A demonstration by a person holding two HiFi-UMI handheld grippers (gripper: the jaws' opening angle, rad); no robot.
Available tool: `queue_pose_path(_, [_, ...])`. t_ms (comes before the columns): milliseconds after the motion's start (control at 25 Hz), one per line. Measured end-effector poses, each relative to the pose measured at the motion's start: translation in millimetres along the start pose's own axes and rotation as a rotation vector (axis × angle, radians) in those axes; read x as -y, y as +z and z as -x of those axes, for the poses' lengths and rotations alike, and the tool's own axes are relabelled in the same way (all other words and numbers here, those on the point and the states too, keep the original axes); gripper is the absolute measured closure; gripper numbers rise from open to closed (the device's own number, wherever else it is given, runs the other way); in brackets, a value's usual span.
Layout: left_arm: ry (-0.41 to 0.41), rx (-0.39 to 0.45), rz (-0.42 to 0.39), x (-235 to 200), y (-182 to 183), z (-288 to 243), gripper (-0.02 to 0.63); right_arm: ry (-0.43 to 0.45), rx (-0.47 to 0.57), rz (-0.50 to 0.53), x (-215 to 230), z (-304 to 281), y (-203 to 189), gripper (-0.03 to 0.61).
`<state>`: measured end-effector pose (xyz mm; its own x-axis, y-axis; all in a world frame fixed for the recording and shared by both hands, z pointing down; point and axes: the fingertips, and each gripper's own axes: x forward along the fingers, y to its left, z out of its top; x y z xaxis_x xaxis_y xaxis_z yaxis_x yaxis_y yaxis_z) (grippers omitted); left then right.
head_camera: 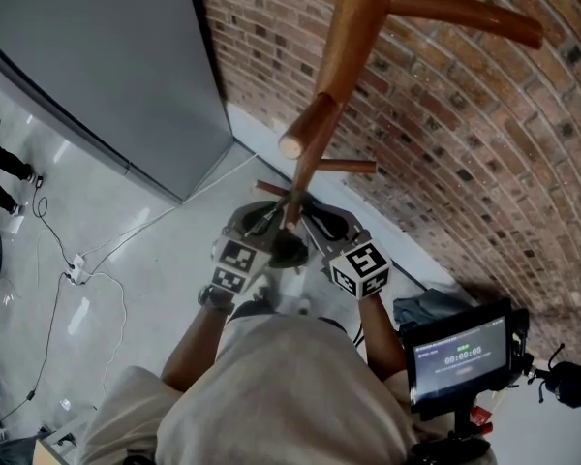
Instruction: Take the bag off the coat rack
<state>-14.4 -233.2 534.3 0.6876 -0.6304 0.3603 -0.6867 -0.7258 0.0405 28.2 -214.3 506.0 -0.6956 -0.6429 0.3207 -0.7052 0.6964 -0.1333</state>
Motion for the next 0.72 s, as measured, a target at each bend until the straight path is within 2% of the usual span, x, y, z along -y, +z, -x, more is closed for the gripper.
queue_pose_path(720, [0.057,0.024,0.053,-4,9,25,0.572,0.007,0.034,-0.011,-9,15,16,0.526])
